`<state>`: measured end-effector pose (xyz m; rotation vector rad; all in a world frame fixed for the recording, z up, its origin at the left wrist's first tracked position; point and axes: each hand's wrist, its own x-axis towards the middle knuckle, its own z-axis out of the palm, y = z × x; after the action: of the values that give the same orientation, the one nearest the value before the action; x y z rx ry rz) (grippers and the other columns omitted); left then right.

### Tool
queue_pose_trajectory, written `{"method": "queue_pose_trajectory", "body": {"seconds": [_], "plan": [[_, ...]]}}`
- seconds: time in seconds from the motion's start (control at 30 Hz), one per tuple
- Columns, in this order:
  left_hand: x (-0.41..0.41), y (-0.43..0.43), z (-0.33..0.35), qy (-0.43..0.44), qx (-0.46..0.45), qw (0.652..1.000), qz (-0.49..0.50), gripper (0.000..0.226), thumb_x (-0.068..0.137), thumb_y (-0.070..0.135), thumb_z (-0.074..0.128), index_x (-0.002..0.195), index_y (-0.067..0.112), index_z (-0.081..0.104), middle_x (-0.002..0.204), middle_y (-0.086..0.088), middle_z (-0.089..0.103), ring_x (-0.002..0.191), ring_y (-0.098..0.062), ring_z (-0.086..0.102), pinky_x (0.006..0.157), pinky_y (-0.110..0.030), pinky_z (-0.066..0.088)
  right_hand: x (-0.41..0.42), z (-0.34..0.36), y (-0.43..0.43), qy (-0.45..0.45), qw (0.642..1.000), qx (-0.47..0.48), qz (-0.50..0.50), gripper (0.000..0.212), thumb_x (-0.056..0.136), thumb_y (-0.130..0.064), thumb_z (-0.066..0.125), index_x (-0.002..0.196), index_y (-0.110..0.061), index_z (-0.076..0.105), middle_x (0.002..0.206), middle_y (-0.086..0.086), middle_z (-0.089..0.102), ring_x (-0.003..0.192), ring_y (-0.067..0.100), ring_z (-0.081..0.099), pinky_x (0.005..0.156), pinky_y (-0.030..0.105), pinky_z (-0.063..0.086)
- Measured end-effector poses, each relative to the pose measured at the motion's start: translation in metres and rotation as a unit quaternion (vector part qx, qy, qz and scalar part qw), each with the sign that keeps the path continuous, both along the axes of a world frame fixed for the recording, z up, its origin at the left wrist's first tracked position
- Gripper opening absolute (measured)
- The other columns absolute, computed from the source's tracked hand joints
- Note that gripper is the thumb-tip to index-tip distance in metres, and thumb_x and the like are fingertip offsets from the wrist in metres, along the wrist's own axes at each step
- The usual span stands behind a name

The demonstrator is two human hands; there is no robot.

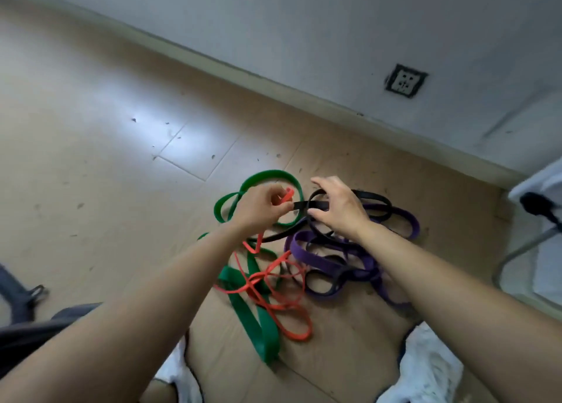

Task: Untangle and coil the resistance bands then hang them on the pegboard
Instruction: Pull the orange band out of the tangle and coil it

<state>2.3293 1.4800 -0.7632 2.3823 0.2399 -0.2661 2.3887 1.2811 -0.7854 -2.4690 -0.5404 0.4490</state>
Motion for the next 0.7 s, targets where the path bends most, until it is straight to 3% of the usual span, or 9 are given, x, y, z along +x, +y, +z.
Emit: {"method": "queue_pose_trajectory", "body": {"seconds": [0.1, 0.2, 0.37, 0.57, 0.7], "plan": [[0.006, 0.010, 0.072, -0.040, 0.023, 0.997, -0.064, 0.013, 0.088, 0.035, 0.070, 0.079, 0.027, 0.068, 0.068, 0.005, 0.067, 0.065, -0.016, 0.062, 0.063, -0.037, 0.050, -0.005, 0.058, 0.011, -0.037, 0.997, 0.029, 0.062, 0.061, 0.080, -0.034, 0.079, 0.137, -0.027, 0.058, 0.131, 0.000, 0.057, 0.118, 0.023, 0.048, 0.104, 0.037, 0.042], [0.007, 0.014, 0.142, -0.081, 0.050, 0.987, -0.129, 0.013, 0.091, 0.034, 0.072, 0.084, 0.023, 0.072, 0.066, 0.011, 0.062, 0.058, -0.005, 0.053, 0.058, -0.027, 0.041, -0.013, 0.110, 0.018, -0.005, 0.993, 0.094, 0.071, 0.059, 0.081, -0.033, 0.083, 0.135, -0.024, 0.061, 0.126, 0.001, 0.063, 0.114, 0.021, 0.055, 0.100, 0.034, 0.045], [-0.009, 0.010, 0.238, -0.127, 0.062, 0.968, -0.205, 0.021, 0.091, 0.037, 0.071, 0.098, 0.018, 0.077, 0.076, 0.005, 0.070, 0.063, -0.008, 0.059, 0.061, -0.025, 0.050, -0.025, 0.190, 0.008, 0.060, 0.973, 0.216, 0.061, 0.023, 0.085, -0.028, 0.080, 0.103, -0.014, 0.076, 0.097, 0.004, 0.077, 0.091, 0.015, 0.072, 0.086, 0.031, 0.056], [-0.026, -0.007, 0.316, -0.229, -0.076, 0.952, -0.188, 0.019, 0.097, 0.019, 0.064, 0.107, 0.005, 0.070, 0.089, -0.005, 0.073, 0.082, -0.016, 0.073, 0.079, -0.033, 0.063, -0.038, 0.274, -0.019, 0.079, 0.957, 0.267, 0.077, 0.033, 0.085, -0.033, 0.078, 0.114, -0.018, 0.076, 0.111, -0.002, 0.077, 0.108, 0.012, 0.070, 0.099, 0.031, 0.053], [-0.029, -0.025, 0.339, -0.255, -0.218, 0.932, -0.137, 0.017, 0.098, 0.017, 0.061, 0.108, 0.006, 0.070, 0.090, -0.009, 0.073, 0.086, -0.023, 0.074, 0.080, -0.034, 0.062, -0.046, 0.306, -0.029, 0.079, 0.946, 0.305, 0.076, 0.036, 0.083, -0.037, 0.073, 0.114, -0.019, 0.074, 0.111, 0.000, 0.075, 0.106, 0.016, 0.069, 0.094, 0.034, 0.052]]}}
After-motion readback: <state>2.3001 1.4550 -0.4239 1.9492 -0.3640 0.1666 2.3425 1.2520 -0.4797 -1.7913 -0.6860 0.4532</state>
